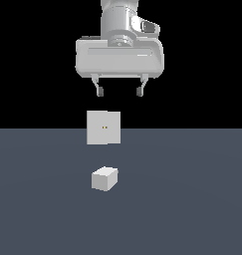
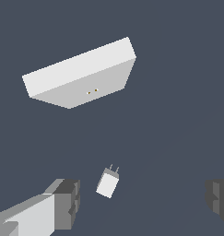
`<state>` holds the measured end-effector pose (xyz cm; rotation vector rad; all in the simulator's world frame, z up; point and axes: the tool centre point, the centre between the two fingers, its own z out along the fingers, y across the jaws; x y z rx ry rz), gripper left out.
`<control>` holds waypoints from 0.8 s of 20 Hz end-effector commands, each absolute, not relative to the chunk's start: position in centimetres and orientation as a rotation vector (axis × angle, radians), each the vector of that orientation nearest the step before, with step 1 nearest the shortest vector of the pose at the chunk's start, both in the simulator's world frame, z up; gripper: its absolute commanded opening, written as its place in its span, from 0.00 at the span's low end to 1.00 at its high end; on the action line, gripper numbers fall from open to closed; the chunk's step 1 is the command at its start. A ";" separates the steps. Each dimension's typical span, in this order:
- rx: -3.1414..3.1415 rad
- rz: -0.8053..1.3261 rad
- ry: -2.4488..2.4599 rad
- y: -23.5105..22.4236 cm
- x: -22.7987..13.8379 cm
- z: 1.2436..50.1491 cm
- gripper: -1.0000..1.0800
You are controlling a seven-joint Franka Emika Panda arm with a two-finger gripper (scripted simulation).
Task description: Plug the charger into the wall socket.
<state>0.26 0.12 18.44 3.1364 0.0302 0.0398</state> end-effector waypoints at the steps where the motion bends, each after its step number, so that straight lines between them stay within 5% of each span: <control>1: 3.136 0.040 0.030 0.1 0.3 18.4 0.96; 16: 3.124 0.120 -0.100 0.3 -1.7 16.3 0.96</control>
